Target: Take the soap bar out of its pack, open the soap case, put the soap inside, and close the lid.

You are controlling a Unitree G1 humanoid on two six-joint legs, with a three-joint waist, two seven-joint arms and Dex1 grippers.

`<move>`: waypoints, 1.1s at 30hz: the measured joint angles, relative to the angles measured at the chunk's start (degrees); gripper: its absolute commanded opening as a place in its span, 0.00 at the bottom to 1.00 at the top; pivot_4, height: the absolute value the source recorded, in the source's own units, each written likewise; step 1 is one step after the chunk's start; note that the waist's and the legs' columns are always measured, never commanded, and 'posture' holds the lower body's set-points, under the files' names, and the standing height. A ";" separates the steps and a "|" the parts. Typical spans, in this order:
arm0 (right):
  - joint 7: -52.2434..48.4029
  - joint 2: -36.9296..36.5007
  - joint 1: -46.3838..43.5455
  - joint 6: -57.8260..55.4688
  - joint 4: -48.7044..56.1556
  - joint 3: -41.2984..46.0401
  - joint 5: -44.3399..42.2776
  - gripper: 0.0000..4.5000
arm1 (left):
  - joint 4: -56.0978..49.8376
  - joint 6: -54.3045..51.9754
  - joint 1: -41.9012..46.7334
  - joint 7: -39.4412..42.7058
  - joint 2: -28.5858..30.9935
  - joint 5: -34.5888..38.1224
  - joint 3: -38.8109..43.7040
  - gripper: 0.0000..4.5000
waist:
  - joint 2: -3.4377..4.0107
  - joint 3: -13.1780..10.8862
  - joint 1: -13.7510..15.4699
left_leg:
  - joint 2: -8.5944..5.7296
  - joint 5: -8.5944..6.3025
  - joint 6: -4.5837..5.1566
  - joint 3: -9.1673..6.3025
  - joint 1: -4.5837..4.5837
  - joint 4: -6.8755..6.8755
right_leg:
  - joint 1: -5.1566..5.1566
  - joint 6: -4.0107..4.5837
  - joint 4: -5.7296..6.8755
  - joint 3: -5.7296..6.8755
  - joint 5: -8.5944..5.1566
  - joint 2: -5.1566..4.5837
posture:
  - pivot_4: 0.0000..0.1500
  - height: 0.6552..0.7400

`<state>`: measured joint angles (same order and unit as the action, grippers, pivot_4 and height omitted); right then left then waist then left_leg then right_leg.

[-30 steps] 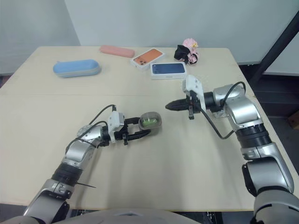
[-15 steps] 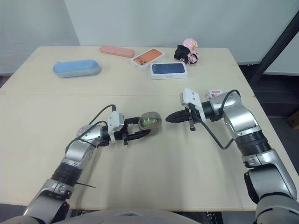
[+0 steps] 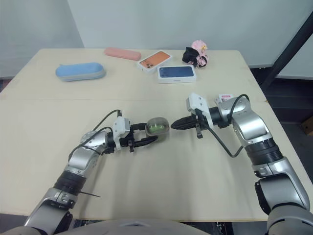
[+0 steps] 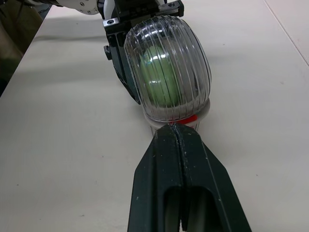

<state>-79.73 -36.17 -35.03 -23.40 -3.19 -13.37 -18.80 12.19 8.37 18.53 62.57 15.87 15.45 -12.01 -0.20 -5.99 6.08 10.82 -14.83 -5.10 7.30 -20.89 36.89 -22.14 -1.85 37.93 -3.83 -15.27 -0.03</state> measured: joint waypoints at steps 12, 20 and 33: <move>0.62 0.40 -0.12 -2.82 1.89 0.27 -2.28 0.00 | -0.25 0.01 -0.25 -0.19 0.14 -0.08 0.00 0.42 | 0.00 0.00 -0.03 | 0.00 0.00 0.00 0.00 0.00 -0.02 | 0.00 0.00 -0.02 0.01 0.00 0.00 | 1.00 1.00; 0.70 0.33 -0.11 -2.76 2.04 0.38 -2.44 0.00 | -0.40 0.00 -0.28 -0.25 0.19 -0.17 0.00 0.42 | 0.00 0.00 -0.05 | 0.00 0.00 0.00 0.00 0.01 -0.03 | 0.00 0.00 -0.02 0.00 0.00 0.00 | 1.00 1.00; 0.42 0.19 -0.12 -1.60 1.39 0.33 -1.97 0.00 | -0.60 -0.06 -0.20 -0.34 0.20 -0.30 -0.11 0.42 | 0.00 0.00 -0.03 | 0.00 0.00 0.00 0.00 0.00 -0.04 | 0.00 0.00 -0.04 0.01 0.00 0.00 | 1.00 1.00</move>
<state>-79.31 -35.98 -35.15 -25.00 -1.80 -13.05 -20.77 11.59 8.32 18.33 62.23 16.07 15.15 -12.12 -0.20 -5.99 6.05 10.82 -14.82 -5.10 7.30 -20.89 36.85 -22.13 -1.85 37.89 -3.83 -15.27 -0.03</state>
